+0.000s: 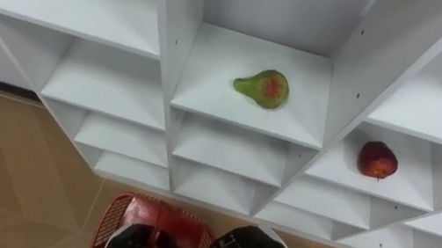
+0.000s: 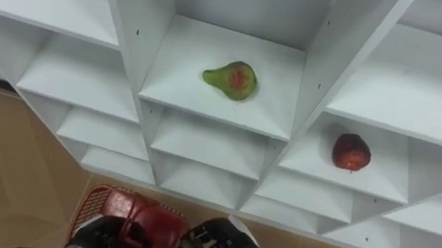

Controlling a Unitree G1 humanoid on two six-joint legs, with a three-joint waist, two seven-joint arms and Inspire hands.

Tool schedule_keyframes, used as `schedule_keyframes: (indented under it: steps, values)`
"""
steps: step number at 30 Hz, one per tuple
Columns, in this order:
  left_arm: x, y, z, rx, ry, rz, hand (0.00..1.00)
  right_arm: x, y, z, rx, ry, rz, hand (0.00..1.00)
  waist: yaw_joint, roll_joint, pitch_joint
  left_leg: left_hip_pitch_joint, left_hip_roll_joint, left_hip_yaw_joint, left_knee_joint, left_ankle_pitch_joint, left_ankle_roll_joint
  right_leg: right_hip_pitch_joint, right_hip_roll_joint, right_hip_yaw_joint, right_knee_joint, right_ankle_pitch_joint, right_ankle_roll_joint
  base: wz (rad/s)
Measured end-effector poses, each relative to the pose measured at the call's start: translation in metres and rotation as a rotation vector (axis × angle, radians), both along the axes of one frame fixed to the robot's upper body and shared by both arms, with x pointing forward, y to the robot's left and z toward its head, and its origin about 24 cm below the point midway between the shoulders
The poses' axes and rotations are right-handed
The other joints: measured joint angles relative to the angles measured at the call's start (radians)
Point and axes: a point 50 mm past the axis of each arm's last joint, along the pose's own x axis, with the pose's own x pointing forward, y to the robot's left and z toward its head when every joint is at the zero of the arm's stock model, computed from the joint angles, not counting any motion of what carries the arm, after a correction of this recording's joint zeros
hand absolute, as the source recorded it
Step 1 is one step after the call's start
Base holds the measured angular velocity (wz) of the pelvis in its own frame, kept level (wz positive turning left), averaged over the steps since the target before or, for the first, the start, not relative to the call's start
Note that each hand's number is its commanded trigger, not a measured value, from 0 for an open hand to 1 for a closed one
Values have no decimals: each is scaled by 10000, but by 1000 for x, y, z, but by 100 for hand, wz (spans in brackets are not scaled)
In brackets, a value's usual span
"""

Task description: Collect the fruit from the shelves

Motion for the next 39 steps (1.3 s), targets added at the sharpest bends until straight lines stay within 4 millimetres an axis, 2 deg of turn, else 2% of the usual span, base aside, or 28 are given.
schedule_keyframes:
  steps: [6,10,14,22,31,39]
  values:
    - [2,-3,1,-72,-39,-29,100,1,1,1,-123,-192,-136,100,21,24,14,-32,1,-68,21,-1,1,-5,-1,-37,85,0,0,3]
    - [3,-6,1,-144,-84,-50,100,2,1,1,-152,-245,-199,100,22,43,13,-101,-13,-156,61,2,6,-11,-13,-213,86,0,0,7]
    - [4,-10,2,-241,-95,-86,100,3,1,1,-153,-282,-190,100,158,45,11,-126,-12,-179,67,6,8,-25,-12,-237,85,0,0,2]
    - [2,-12,0,-318,38,-367,100,13,3,7,-208,-621,-151,100,250,41,7,-33,-33,-211,98,17,18,8,-29,-240,86,0,0,0]
    - [3,-12,0,-336,72,-374,100,11,10,6,15,-523,-213,100,243,38,9,16,-37,-207,70,23,22,54,-38,-234,86,0,0,0]
    - [3,-13,-2,-297,243,-416,100,8,6,0,60,-126,-528,100,239,4,36,34,-42,-206,-34,36,26,77,-40,-238,85,0,1,0]
